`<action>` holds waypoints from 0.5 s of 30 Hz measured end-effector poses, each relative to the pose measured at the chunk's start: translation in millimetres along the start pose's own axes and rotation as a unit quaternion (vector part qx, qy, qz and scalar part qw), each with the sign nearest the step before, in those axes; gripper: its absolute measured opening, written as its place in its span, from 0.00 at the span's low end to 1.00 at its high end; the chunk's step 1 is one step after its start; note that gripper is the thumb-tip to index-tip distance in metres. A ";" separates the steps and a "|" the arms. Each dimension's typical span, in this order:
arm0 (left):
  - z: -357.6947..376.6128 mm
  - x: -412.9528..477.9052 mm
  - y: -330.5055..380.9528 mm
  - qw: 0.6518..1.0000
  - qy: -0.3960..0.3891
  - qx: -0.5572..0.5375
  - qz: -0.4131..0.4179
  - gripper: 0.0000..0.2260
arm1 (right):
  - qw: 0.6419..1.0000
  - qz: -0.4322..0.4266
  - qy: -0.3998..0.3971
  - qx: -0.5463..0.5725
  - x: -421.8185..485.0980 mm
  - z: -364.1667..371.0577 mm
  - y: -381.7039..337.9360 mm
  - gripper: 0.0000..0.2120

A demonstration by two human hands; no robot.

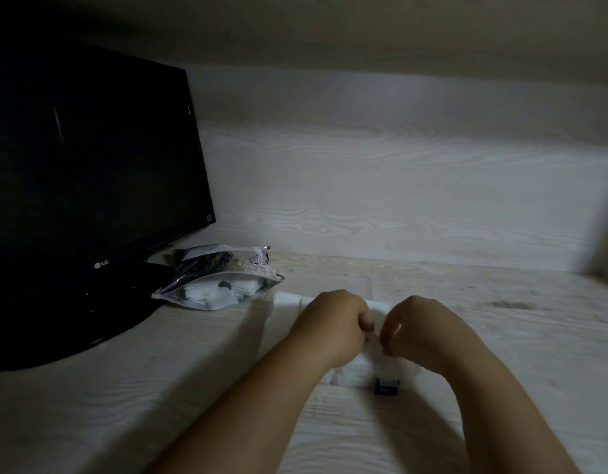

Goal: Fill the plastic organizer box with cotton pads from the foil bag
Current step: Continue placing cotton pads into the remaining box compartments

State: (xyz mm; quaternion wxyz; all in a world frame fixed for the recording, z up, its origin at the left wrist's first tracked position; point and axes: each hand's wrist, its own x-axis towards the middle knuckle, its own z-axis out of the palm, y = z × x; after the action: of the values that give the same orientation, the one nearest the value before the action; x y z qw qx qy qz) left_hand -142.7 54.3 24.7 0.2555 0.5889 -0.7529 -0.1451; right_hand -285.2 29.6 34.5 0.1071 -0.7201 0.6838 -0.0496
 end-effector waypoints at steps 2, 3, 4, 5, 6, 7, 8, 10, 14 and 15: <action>-2.9 0.4 -4.0 0.998 0.028 -0.056 -0.013 0.10 | 0.998 -0.035 0.039 0.021 -7.7 -2.6 -2.1 0.08; -5.0 1.0 -6.9 0.996 0.045 -0.070 -0.019 0.10 | 0.997 -0.054 0.052 0.027 -11.1 -3.4 -2.5 0.05; -7.9 1.0 -11.1 0.995 0.064 -0.073 -0.024 0.10 | 0.995 -0.075 0.063 0.033 -13.2 -3.5 -4.3 0.03; -10.9 1.6 -15.1 0.994 0.080 -0.075 -0.030 0.10 | 0.992 -0.093 0.073 0.039 -13.5 -2.7 -5.2 0.04; -14.5 1.4 -19.3 0.992 0.092 -0.077 -0.036 0.11 | 0.990 -0.110 0.079 0.048 -12.9 -1.2 -6.1 0.06; -18.4 0.7 -23.8 0.991 0.102 -0.076 -0.040 0.10 | 0.987 -0.124 0.082 0.059 -12.0 0.5 -7.6 0.07; -22.5 -0.2 -28.7 0.990 0.109 -0.074 -0.046 0.10 | 0.985 -0.136 0.085 0.070 -10.9 2.7 -9.1 0.09; -30.8 -2.5 -40.7 0.988 0.125 -0.062 -0.064 0.10 | 0.979 -0.157 0.092 0.087 -10.6 6.6 -12.2 0.12; -47.8 -5.4 -72.2 0.979 0.160 -0.030 -0.123 0.12 | 0.974 -0.184 0.106 0.083 -10.7 11.4 -15.3 0.13; -52.4 -6.0 -79.8 0.976 0.166 -0.013 -0.141 0.11 | 0.973 -0.186 0.107 0.080 -10.8 11.8 -15.3 0.13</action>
State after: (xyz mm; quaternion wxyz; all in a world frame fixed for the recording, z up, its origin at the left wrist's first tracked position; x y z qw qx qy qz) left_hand -47.6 43.3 25.3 0.3614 0.7021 -0.6070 -0.0895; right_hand -268.3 41.9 27.2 0.0788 -0.8142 0.5394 -0.1999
